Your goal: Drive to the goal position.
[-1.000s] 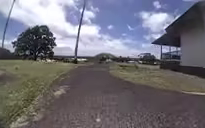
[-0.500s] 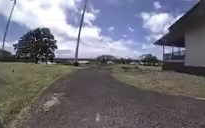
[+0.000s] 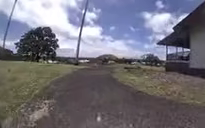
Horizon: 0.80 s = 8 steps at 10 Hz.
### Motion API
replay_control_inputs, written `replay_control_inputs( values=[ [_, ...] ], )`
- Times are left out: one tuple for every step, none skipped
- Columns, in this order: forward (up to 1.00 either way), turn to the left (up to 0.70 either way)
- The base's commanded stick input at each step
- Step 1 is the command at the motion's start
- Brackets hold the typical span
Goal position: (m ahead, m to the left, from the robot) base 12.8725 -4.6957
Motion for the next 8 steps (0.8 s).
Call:
replay_control_inputs(
  values=[
    [0.70,0.00],
    [0.70,0.00],
    [0.70,0.00],
    [0.70,0.14],
    [0.70,0.30],
    [0.70,0.33],
    [0.70,0.24],
    [0.70,0.05]
  ],
)
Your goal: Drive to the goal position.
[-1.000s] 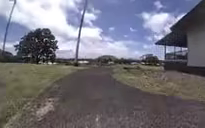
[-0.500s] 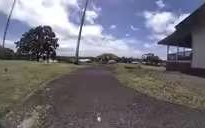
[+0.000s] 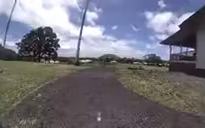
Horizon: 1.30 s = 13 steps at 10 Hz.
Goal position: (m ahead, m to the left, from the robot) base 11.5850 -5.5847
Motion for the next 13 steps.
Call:
replay_control_inputs(
  values=[
    [0.70,0.00],
    [0.70,0.00],
    [0.70,0.00],
    [0.70,0.00],
    [0.70,0.00],
    [0.70,0.00],
    [0.70,0.00],
    [0.70,0.01],
    [0.70,0.02],
    [0.70,0.03],
    [0.70,0.03],
    [0.70,0.03],
    [0.70,0.02]
  ],
)
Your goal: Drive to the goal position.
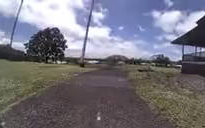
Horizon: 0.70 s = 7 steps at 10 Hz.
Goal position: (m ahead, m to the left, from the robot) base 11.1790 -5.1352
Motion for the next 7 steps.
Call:
replay_control_inputs(
  values=[
    [0.70,0.02],
    [0.70,0.02],
    [0.70,0.02],
    [0.70,0.01],
    [0.70,0.00],
    [0.70,0.02],
    [0.70,0.02]
  ],
)
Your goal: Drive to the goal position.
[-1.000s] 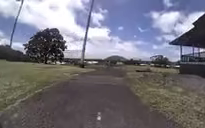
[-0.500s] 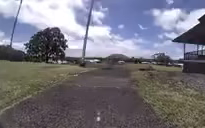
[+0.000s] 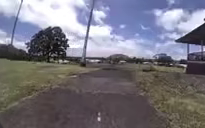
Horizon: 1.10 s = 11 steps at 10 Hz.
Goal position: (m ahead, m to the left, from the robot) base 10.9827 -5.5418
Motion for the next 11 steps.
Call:
replay_control_inputs(
  values=[
    [0.70,0.02],
    [0.70,0.02],
    [0.70,0.02],
    [0.70,0.00],
    [0.70,0.00],
    [0.70,0.01],
    [0.70,0.00],
    [0.70,0.00],
    [0.70,0.02],
    [0.70,0.01],
    [0.70,0.00]
  ],
)
